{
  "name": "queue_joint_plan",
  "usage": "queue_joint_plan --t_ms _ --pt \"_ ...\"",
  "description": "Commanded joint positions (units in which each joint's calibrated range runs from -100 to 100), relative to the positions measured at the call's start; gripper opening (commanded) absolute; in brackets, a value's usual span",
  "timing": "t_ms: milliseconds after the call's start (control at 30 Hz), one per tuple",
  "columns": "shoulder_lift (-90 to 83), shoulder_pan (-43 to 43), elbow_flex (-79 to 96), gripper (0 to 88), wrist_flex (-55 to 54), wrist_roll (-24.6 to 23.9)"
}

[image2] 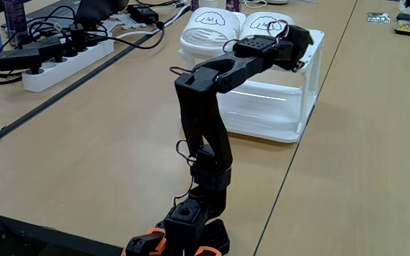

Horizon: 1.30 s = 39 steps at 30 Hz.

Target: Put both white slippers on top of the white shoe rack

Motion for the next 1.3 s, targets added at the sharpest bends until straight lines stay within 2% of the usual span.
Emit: queue_joint_plan --t_ms 0,67,133,167,267,533,667,767,1133,1267 --pt "-9.92 0.4 1.95 16.7 -0.09 0.42" --pt "-14.97 0.4 7.27 11.7 -0.35 0.42" --pt "-20.18 0.97 15.48 1.5 -1.04 0.42" --pt "-22.29 1.06 19.99 0.0 -2.33 0.42" --pt "-27.42 1.14 35.15 0.8 -12.86 0.42" --pt "-38.11 -3.63 65.82 0.7 -51.43 0.42" --pt "-45.76 -8.32 72.5 0.7 -61.87 0.42" --pt "-53.17 -9.72 74.93 0.7 -65.32 0.42" --pt "-82.45 -9.88 75.11 0.7 -65.66 0.42" --pt "-82.7 -11.44 74.75 0.7 -73.0 0.42"
